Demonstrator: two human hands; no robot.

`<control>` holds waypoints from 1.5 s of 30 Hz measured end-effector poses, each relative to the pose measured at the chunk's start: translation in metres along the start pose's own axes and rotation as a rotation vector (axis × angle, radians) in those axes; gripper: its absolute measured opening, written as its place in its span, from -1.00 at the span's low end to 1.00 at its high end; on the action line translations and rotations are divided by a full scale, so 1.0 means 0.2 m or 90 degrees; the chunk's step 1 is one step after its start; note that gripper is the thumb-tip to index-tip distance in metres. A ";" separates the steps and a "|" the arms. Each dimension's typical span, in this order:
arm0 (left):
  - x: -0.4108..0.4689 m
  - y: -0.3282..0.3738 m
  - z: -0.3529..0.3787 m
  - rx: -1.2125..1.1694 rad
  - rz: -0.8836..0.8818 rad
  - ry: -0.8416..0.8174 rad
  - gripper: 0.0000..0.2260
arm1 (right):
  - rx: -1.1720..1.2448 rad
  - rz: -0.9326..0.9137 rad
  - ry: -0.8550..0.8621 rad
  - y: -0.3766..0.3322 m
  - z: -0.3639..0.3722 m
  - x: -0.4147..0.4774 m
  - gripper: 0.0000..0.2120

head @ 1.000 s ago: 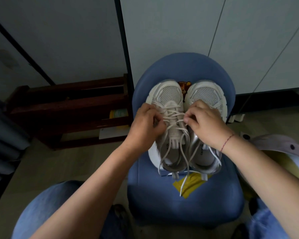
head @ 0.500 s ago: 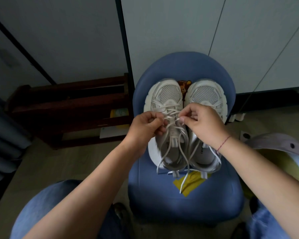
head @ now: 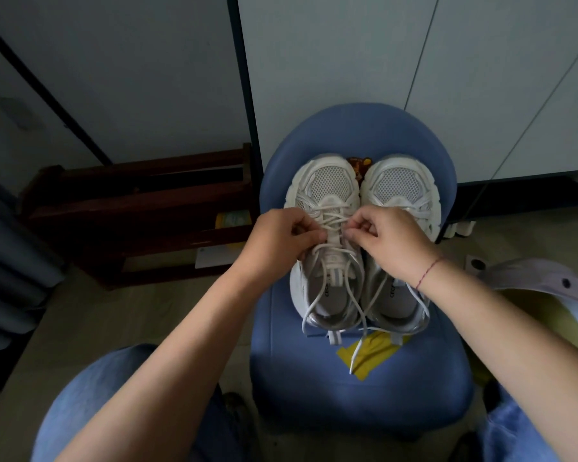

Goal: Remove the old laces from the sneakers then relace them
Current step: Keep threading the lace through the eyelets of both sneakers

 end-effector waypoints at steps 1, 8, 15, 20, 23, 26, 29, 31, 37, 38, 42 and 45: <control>0.00 0.00 0.00 0.006 0.006 0.000 -0.91 | -0.005 0.002 -0.008 0.00 0.00 0.00 -0.97; 0.00 0.00 -0.01 0.093 0.038 -0.022 -0.91 | 0.130 -0.006 -0.163 0.07 -0.09 0.01 -0.86; -0.01 -0.05 0.02 0.030 -0.026 -0.010 -0.80 | 0.065 -0.009 -0.117 0.07 -0.07 0.01 -0.84; -0.04 -0.08 0.03 -0.214 -0.126 0.006 -0.68 | 0.054 -0.002 -0.105 0.08 -0.07 0.01 -0.83; -0.05 -0.08 0.02 -0.366 -0.191 -0.011 -0.62 | 0.060 0.000 -0.103 0.08 -0.07 0.01 -0.84; -0.05 -0.06 0.01 -0.331 -0.185 0.008 -0.66 | 0.071 -0.003 -0.085 0.06 -0.06 0.00 -0.82; -0.04 -0.06 0.01 -0.104 -0.094 0.005 -0.79 | 0.080 -0.010 -0.067 0.05 -0.04 -0.01 -0.85; -0.04 -0.07 0.03 -0.063 -0.063 -0.031 -0.82 | 0.061 -0.022 -0.048 0.04 -0.03 -0.02 -0.86; -0.05 -0.07 0.04 -0.076 -0.049 -0.005 -0.80 | 0.013 -0.079 -0.011 0.03 -0.02 -0.01 -0.91; -0.05 -0.07 0.04 -0.085 -0.057 -0.001 -0.80 | 0.008 -0.074 -0.019 0.03 -0.02 -0.01 -0.91; -0.07 -0.08 0.05 -0.201 -0.116 0.050 -0.72 | 0.009 -0.031 -0.033 0.06 -0.04 0.00 -0.86; -0.07 -0.07 0.04 -0.320 -0.177 0.071 -0.72 | 0.044 -0.015 -0.039 0.06 -0.05 -0.01 -0.77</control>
Point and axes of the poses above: each hand's wrist, its own x-axis towards the middle knuckle, its own z-axis out of the palm, y = z × x, the point moved 1 cm from there along x, towards the middle knuckle, and after that the axes turned 2 degrees about -x, right-handed, at the moved point
